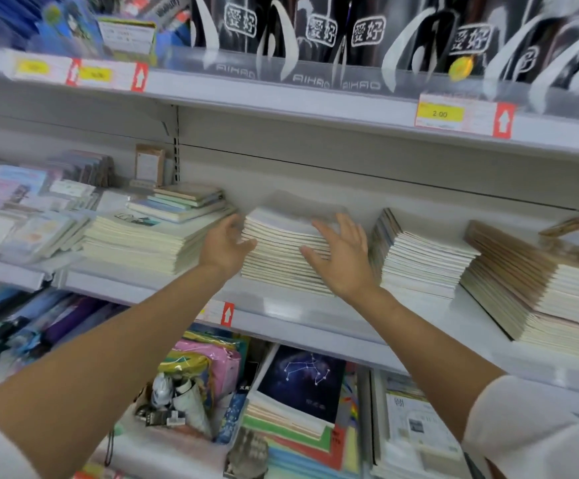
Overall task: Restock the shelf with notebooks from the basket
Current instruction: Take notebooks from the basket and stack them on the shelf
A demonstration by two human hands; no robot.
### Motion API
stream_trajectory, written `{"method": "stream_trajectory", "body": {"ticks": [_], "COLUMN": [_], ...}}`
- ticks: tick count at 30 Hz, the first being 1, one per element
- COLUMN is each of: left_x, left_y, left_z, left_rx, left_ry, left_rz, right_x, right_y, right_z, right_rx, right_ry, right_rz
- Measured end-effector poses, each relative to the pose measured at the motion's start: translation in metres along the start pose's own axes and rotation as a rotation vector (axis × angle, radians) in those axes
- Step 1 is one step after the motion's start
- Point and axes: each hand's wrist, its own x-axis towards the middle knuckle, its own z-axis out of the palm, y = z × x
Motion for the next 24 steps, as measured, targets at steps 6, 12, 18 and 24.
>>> {"method": "stream_trajectory", "body": {"ticks": [6,12,18,24], "left_x": [-0.068,-0.169,-0.264,-0.337], "left_y": [-0.010,-0.069,-0.139,-0.201], "left_z": [-0.061,-0.135,-0.196,-0.243], "left_rx": [0.125,0.116,0.184,-0.037], "left_ry": [0.300,0.235,0.205,0.372], "left_rz": [-0.113,-0.503,-0.739,-1.069], "right_x": [-0.051,-0.118,-0.194,-0.261], "right_y": [-0.089,-0.159,-0.221,-0.268], "right_z": [0.007,0.056,0.126,0.184], "right_rx": [0.324,0.513,0.571,0.604], "right_ry": [-0.023,-0.394,-0.759,-1.056], "right_rz": [-0.124,-0.044,-0.004,0.040]}}
